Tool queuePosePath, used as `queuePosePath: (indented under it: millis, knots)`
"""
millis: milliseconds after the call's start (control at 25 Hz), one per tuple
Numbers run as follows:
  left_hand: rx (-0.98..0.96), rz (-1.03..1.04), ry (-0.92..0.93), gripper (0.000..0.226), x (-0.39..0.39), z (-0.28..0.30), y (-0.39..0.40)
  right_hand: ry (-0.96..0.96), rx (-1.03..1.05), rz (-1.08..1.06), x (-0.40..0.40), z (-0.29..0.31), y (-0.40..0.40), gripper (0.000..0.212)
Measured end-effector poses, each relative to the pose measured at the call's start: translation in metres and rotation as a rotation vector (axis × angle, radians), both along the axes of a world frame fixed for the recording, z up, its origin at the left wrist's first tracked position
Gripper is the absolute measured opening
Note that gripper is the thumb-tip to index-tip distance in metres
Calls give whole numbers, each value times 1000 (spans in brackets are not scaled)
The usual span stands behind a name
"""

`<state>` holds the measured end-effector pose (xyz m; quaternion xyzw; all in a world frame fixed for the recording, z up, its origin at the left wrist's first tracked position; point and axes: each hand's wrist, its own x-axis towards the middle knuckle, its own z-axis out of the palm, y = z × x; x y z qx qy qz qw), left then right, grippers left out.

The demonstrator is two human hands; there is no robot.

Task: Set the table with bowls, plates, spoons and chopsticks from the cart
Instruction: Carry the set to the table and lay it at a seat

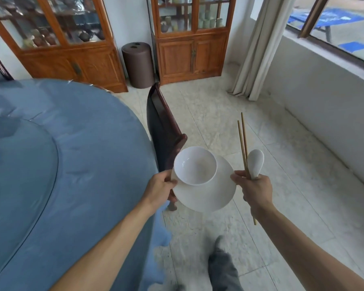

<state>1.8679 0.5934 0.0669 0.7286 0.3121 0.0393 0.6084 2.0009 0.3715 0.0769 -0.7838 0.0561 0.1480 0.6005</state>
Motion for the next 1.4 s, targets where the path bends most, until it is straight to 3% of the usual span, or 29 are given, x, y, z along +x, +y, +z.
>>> queuePosePath:
  millis: [440, 640, 960, 1200, 1400]
  knots:
    - [-56, 395, -25, 29, 115, 14, 58, -63, -56, 397, 187, 20, 124, 10]
    - [-71, 585, -8, 22, 140, 18, 79, -90, -76, 585, 236, 31, 188, 12]
    - [-111, 888, -14, 28, 138, 9, 136, -81, -142, 845, 258, 24, 307, 6]
    - [-124, 1027, 81, 27, 119, 1, 184, -141, -205, 1048, 245, 14, 406, 19]
    - [-117, 1117, 158, 23, 99, -11, 212, -160, -235, 1208, 223, 1, 473, 14]
